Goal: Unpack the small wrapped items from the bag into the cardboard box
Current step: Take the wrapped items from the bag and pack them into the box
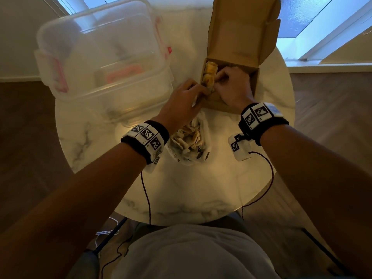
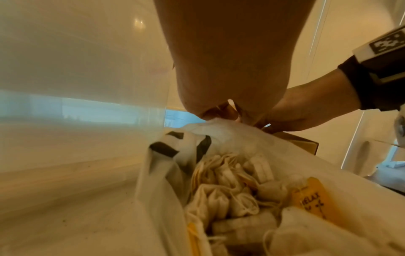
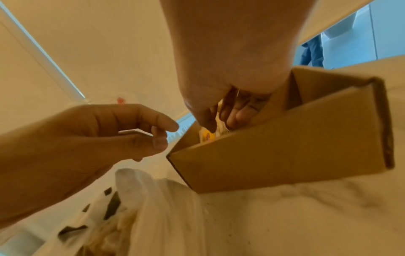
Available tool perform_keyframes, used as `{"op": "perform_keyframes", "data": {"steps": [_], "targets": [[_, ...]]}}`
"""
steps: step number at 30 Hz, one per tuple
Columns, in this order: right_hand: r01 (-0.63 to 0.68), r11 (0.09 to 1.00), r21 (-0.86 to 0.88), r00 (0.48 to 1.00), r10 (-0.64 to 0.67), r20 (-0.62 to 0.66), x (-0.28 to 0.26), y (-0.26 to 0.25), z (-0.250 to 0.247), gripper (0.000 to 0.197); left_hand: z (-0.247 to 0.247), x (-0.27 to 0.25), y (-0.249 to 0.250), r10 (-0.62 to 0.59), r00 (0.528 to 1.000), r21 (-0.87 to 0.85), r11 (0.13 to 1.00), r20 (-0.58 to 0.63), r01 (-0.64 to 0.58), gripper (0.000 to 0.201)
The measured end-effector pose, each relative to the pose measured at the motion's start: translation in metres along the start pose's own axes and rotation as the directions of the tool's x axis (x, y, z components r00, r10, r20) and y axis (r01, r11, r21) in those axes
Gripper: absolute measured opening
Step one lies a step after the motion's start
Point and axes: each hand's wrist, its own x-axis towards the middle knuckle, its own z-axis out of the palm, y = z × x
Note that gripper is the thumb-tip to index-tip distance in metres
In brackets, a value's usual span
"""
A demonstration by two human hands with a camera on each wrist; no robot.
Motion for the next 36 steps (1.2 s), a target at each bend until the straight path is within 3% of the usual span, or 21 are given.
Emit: {"op": "perform_keyframes", "data": {"steps": [4, 9, 15, 22, 26, 32, 36], "targets": [[0.038, 0.999, 0.01, 0.998, -0.038, -0.04, -0.02, -0.013, -0.012, 0.008, -0.018, -0.022, 0.005, -0.036, 0.999, -0.052, 0.998, -0.034, 0.035, 0.017], [0.062, 0.993, 0.105, 0.998, -0.063, 0.011, -0.062, -0.031, -0.012, 0.01, -0.031, -0.069, 0.0, -0.063, 0.989, -0.009, 0.998, 0.135, 0.065, 0.017], [0.014, 0.988, 0.152, 0.989, -0.036, 0.146, -0.119, -0.039, 0.012, 0.012, -0.016, -0.102, -0.016, -0.138, 0.94, 0.13, 0.986, 0.314, 0.101, 0.027], [0.005, 0.996, 0.087, 0.95, -0.032, 0.312, -0.164, -0.043, 0.026, 0.021, -0.024, -0.106, -0.008, -0.088, 0.989, 0.0, 0.996, 0.115, 0.089, 0.014], [-0.011, 0.993, 0.12, 0.958, -0.024, 0.286, -0.174, -0.051, 0.026, 0.022, -0.034, -0.112, 0.003, -0.1, 0.991, -0.092, 0.99, 0.09, 0.108, 0.008], [-0.164, 0.971, 0.175, 0.947, 0.106, 0.304, -0.174, -0.057, 0.021, 0.023, -0.037, -0.118, 0.003, -0.029, 0.995, -0.145, 0.988, 0.098, 0.043, 0.011], [-0.297, 0.898, 0.326, 0.917, 0.173, 0.358, -0.176, -0.056, 0.017, 0.019, -0.035, -0.121, 0.004, 0.016, 0.996, -0.101, 0.995, 0.082, -0.008, 0.019]]}}
